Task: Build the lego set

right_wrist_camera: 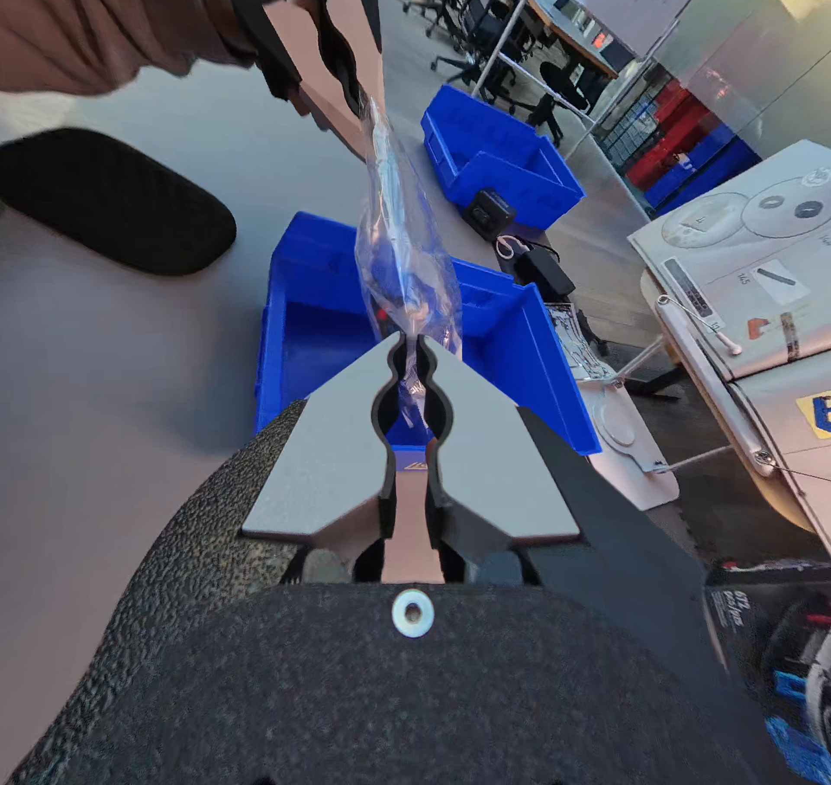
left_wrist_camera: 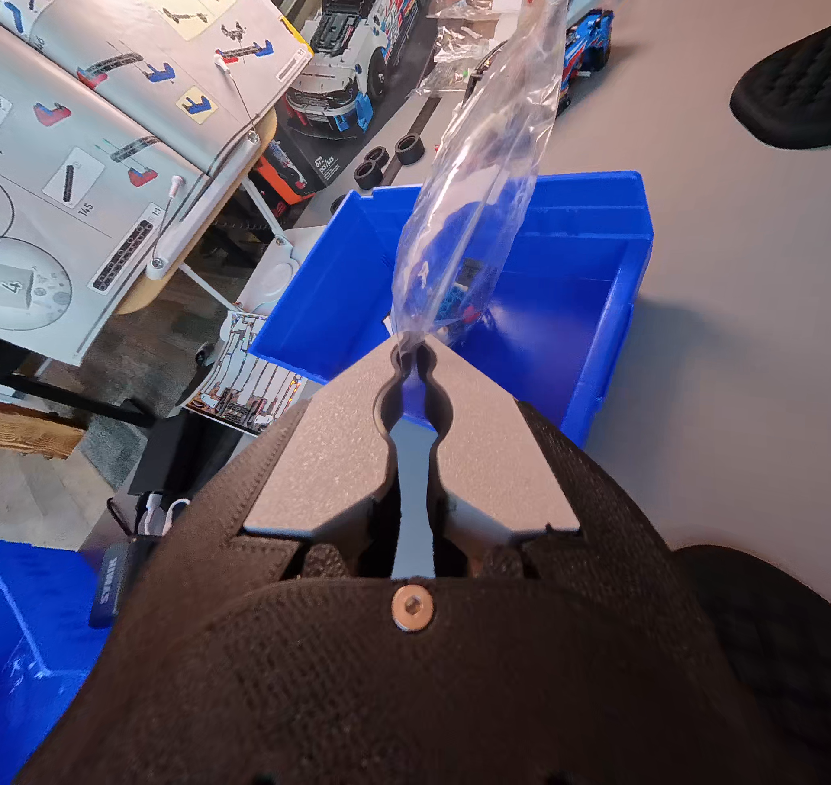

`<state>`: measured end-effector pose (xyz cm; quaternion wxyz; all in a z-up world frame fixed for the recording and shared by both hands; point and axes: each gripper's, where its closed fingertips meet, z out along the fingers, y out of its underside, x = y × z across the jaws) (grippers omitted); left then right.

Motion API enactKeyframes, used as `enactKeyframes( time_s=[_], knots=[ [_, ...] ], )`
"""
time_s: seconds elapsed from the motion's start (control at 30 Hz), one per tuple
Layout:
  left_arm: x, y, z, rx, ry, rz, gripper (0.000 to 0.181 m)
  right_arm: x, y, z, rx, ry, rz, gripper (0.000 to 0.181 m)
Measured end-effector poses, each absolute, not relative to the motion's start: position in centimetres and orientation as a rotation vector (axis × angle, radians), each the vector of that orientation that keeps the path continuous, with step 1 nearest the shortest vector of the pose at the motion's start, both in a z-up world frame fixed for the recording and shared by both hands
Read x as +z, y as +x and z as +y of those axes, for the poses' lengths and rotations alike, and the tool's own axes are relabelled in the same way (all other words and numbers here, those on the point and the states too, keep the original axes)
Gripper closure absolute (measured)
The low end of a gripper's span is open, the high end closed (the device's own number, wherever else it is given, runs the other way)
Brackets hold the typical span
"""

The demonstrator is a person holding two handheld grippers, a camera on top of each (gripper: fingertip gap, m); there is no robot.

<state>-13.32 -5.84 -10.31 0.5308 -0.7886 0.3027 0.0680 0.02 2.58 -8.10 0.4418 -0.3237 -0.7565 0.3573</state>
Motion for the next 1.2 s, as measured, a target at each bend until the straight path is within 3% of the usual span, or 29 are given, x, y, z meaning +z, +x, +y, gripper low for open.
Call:
enactKeyframes(
  time_s=[0.33, 1.2],
  knots=[
    [-7.1, -15.0, -4.0, 0.086, -1.851, 0.768, 0.181, -4.2, -0.8, 6.4, 1.162, -0.834, -1.855, 0.181],
    [1.1, -19.0, 1.0, 0.151, -1.856, 0.753, 0.181, 4.0, -4.5, 11.2, 0.958, -0.893, -1.759, 0.181]
  ],
)
